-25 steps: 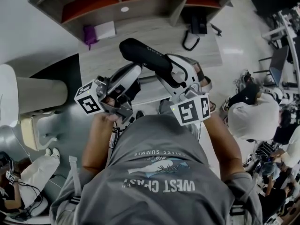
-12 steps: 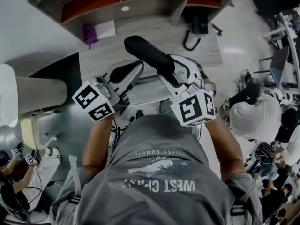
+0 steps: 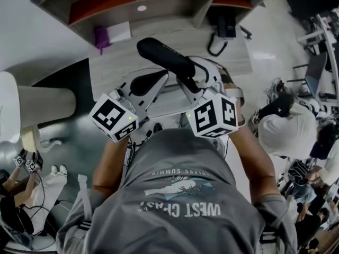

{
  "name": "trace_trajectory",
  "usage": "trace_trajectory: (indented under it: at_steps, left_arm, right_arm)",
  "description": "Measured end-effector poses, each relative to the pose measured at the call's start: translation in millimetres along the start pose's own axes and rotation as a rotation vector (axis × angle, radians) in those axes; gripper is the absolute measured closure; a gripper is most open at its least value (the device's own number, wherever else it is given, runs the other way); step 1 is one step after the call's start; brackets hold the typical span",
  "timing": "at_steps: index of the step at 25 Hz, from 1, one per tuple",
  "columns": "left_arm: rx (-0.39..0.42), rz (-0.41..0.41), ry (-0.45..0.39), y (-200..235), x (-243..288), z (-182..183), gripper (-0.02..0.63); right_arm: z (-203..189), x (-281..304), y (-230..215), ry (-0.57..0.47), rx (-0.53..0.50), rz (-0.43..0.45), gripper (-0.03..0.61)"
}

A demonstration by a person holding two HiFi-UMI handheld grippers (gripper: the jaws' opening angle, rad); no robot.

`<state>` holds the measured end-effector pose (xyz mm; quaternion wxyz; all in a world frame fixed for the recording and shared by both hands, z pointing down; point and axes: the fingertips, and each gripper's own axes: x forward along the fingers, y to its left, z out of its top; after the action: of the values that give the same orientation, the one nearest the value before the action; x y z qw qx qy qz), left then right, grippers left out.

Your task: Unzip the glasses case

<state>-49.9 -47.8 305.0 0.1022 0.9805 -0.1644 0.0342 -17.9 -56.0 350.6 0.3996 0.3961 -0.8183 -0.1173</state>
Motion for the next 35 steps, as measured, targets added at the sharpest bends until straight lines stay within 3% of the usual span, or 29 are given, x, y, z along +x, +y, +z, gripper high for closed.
trace_trajectory:
  at_steps: [8,16,27,35]
  left_arm:
    - [0.113,-0.024,0.101,-18.1,12.7,-6.5,0.614]
    - [0.146,-0.079,0.179,-16.1,22.8,-28.0,0.607]
    - [0.088,-0.069,0.232,-2.0,27.5,-48.3,0.601]
    - [-0.012,0.021,0.237,36.6,16.5,-57.6,0.601]
  right_arm:
    - [9.4,4.4,-3.0,0.017,-0.065,0.011,0.342]
    - [0.7,22.6,4.5,0.059,-0.2,0.029,0.347]
    - [-24.4,35.9,13.7,0.062,-0.105,0.099,0.347]
    - [-82.9,61.9,14.2,0.128,-0.077,0.139,0.347]
